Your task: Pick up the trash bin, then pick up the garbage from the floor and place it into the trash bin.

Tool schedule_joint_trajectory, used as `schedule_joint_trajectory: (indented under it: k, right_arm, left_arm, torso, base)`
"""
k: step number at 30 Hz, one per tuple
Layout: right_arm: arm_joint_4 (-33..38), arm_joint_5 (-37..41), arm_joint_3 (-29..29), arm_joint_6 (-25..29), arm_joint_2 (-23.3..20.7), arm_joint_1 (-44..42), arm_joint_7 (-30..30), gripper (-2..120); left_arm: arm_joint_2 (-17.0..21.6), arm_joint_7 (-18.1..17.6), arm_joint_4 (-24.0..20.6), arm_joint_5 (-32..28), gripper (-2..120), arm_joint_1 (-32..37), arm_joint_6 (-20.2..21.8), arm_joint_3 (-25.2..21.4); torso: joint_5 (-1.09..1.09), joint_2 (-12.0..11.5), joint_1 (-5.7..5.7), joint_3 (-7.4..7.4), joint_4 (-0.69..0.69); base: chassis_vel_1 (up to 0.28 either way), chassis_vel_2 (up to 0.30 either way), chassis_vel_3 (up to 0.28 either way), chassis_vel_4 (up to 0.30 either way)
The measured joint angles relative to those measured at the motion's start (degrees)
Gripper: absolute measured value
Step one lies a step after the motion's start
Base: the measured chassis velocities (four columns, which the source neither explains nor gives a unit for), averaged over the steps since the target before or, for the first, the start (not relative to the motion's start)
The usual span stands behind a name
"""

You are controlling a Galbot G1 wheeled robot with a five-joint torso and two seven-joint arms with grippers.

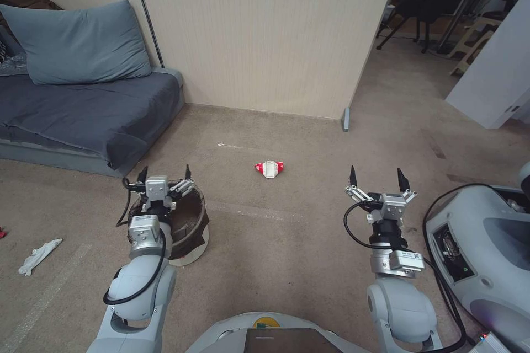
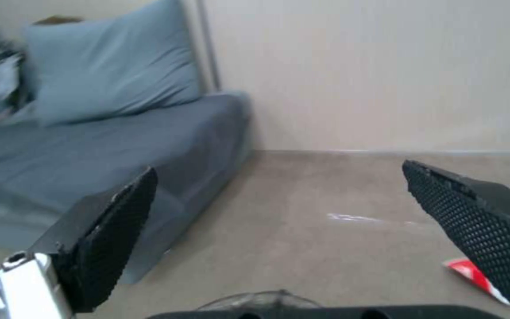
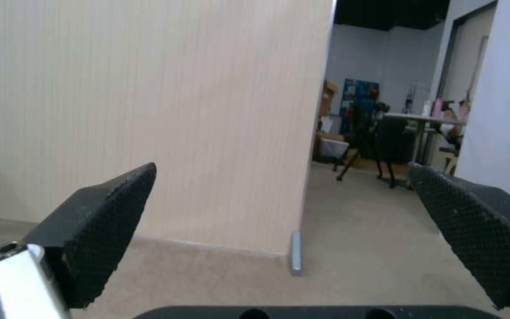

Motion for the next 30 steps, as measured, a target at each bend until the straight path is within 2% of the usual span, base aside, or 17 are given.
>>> schedule_joint_trajectory:
  k: [1,2,6,7,8,10,11,13,14,16,18,23,30]
  right_arm:
    - [0.0,0.2,0.0,-0.3,-0.3,0.3,-0.1,100]
    - [0.0,0.2,0.0,-0.3,-0.3,0.3,-0.1,100]
    - [-0.1,0.6,0.1,-0.7,-0.5,0.5,-0.1,100]
    - [-0.1,0.6,0.1,-0.7,-0.5,0.5,-0.1,100]
    - [-0.3,0.6,0.1,-0.6,-0.5,0.4,-0.1,100]
    - [-0.6,0.6,0.1,-0.5,-0.8,0.3,-0.1,100]
    - [-0.6,0.6,0.1,-0.5,-0.8,0.3,-0.1,100]
    - [-0.9,0.6,0.0,-0.5,-0.9,0.4,-0.1,100]
    - [-1.2,0.5,-0.1,-0.5,-0.9,0.7,-0.1,100]
    - [-1.3,0.5,-0.2,-0.5,-0.9,0.8,-0.1,100]
    - [-1.7,0.3,-0.7,-0.5,-1.0,1.1,-0.1,100]
    - [-2.1,0.4,-0.5,-0.4,-1.7,1.4,-0.1,100]
    - [-2.6,0.7,0.0,-0.2,-2.3,1.7,-0.1,100]
  left_arm:
    - [0.0,-2.5,-0.3,-1.3,100,-0.5,0.8,-0.4]
    - [0.0,-2.5,-0.3,-1.3,100,-0.5,0.8,-0.4]
    - [-0.2,-16.3,-1.2,-11.1,100,-2.8,7.2,-1.7]
    - [-0.2,-16.3,-1.2,-11.1,100,-2.8,7.2,-1.7]
    - [-0.3,-21.6,-1.4,-15.3,100,-3.5,9.5,-2.5]
    - [-0.3,-29.4,-1.3,-20.7,100,-4.2,11.8,-4.5]
    - [-0.3,-29.4,-1.3,-20.7,100,-4.2,11.8,-4.5]
    - [-0.3,-32.8,-1.1,-22.9,100,-4.2,12.2,-5.6]
    - [-0.4,-36.2,-1.1,-25.9,100,-4.1,13.3,-6.6]
    - [-0.4,-36.9,-1.1,-26.4,100,-4.1,13.5,-6.8]
    - [-0.6,-40.5,-0.3,-29.8,100,-4.3,14.3,-8.1]
    - [-0.6,-43.0,1.2,-33.1,100,-4.4,14.6,-10.1]
    - [-0.4,-44.5,4.5,-38.7,100,-4.6,14.5,-12.1]
  torso:
    - [0.0,0.0,0.0,0.0,0.0]
    - [0.0,0.0,0.0,0.0,0.0]
    - [0.0,0.0,0.0,0.0,-0.01]
    - [0.0,0.0,0.0,0.0,-0.01]
    - [0.0,0.0,0.0,0.0,-0.02]
    - [0.0,0.0,0.0,0.0,-0.01]
    - [0.0,0.0,0.0,0.0,-0.01]
    - [0.0,0.0,0.0,0.0,-0.01]
    - [0.0,0.0,0.0,0.0,-0.01]
    - [0.0,0.0,0.0,0.0,-0.01]
    - [0.0,0.0,0.0,0.0,0.0]
    - [0.0,0.0,0.0,0.0,-0.01]
    - [0.0,0.0,0.0,0.01,-0.01]
  base:
    - [0.0,0.0,0.0,0.0]
    - [0.0,0.0,0.0,0.0]
    - [0.0,0.0,0.0,0.0]
    - [0.0,0.0,0.0,0.0]
    - [0.0,0.0,0.0,0.0]
    - [0.0,0.0,0.0,0.0]
    - [0.0,0.0,0.0,0.0]
    - [0.0,0.0,0.0,0.0]
    - [0.0,0.0,0.0,0.0]
    - [0.0,0.0,0.0,0.0]
    - [0.0,0.0,0.0,0.0]
    - [0.0,0.0,0.0,0.0]
    - [0.0,0.0,0.0,0.0]
